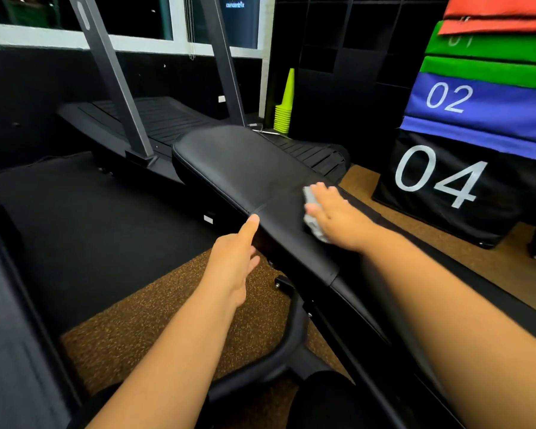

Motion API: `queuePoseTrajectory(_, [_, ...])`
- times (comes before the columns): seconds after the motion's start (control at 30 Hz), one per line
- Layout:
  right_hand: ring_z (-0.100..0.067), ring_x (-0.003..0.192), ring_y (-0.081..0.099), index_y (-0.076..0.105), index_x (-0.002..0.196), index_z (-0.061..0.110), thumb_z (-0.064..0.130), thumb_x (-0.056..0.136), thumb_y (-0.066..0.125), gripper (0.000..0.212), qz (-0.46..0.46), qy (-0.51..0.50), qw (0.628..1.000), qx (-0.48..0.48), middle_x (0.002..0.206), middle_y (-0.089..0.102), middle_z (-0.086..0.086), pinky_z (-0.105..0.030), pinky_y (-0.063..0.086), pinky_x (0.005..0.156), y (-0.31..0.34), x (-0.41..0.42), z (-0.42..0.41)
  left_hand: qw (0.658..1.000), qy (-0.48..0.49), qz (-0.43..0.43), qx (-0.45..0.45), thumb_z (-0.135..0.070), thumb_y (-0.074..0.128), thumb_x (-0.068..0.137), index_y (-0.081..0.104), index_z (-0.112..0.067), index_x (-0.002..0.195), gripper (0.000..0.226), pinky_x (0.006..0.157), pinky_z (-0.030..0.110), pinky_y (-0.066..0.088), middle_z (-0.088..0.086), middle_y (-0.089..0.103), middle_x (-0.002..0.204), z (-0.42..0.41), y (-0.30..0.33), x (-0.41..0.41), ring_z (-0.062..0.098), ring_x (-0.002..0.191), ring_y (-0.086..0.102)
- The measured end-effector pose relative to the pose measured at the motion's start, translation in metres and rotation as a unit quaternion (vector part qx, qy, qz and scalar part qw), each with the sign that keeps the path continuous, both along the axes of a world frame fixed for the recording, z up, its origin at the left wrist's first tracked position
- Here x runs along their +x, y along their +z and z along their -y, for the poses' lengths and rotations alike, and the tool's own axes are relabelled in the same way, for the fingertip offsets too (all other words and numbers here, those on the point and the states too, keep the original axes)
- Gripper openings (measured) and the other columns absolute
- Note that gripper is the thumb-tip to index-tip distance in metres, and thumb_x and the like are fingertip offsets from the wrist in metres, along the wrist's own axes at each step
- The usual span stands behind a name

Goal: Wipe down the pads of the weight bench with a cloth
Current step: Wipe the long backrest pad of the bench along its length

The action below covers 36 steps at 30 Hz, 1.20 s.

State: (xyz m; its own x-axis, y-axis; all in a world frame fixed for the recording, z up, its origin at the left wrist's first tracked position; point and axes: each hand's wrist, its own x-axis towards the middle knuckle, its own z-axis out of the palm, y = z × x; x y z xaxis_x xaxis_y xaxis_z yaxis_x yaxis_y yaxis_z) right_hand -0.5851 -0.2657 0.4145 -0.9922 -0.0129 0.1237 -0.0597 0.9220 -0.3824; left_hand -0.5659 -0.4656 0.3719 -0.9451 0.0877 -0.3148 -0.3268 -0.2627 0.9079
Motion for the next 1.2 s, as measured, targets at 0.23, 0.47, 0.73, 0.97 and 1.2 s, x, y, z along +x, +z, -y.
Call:
queuePoseTrajectory(0.23, [-0.037,0.114,0.041,0.049,0.114,0.006,0.035,0.1,0.036,0.034,0.001,-0.119,0.99,0.075,0.117,0.045,-0.015,-0.047,0.036,0.095,-0.008,-0.011,-0.039,1.0,-0.016,0.006,-0.012,-0.064,0.073,0.069,0.059,-0.008,0.105,0.068,0.105,0.042,0.044,0.0,0.063,0.11,-0.012,-0.014,-0.011,0.017,0.103,0.061])
queuePoseTrajectory(0.47, [-0.031,0.143,0.016,0.024,0.148,0.01,0.042,0.101,0.026,0.058,-0.022,0.068,0.994,0.077,0.156,0.02,-0.012,-0.05,0.018,0.116,-0.003,0.0,0.055,1.0,-0.001,-0.004,0.026,-0.04,0.072,0.085,0.064,-0.001,0.104,0.044,0.091,0.037,0.055,0.01,0.076,0.096,-0.012,-0.015,-0.016,0.021,0.091,0.073])
queuePoseTrajectory(0.73, [-0.036,0.123,0.038,0.042,0.128,0.008,0.038,0.1,0.029,0.043,-0.008,-0.18,0.982,-0.063,0.132,0.043,-0.014,-0.049,0.032,0.101,-0.008,-0.011,-0.049,0.998,-0.015,0.003,0.059,-0.052,0.087,0.055,0.049,0.0,0.133,0.101,0.099,0.041,0.051,0.016,0.061,0.13,-0.004,-0.014,-0.014,0.026,0.115,0.062])
queuePoseTrajectory(0.97, [-0.036,0.114,0.04,0.04,0.129,0.004,0.037,0.1,0.034,0.044,-0.092,-0.126,0.986,0.058,0.124,0.044,-0.016,-0.049,0.037,0.095,-0.03,0.023,0.001,0.997,-0.023,-0.005,0.077,-0.048,0.083,0.062,0.044,0.002,0.138,0.1,0.101,0.039,0.05,0.013,0.06,0.132,-0.005,-0.017,-0.016,0.025,0.117,0.061])
queuePoseTrajectory(1.2, [-0.035,0.117,0.043,0.049,0.118,0.011,0.04,0.098,0.028,0.04,-0.027,-0.179,0.983,0.023,0.126,0.051,-0.014,-0.047,0.034,0.096,-0.015,-0.029,-0.045,0.996,-0.019,-0.011,0.088,-0.046,0.085,0.066,0.04,0.0,0.141,0.099,0.1,0.039,0.05,0.017,0.056,0.136,-0.004,-0.016,-0.01,0.025,0.118,0.06])
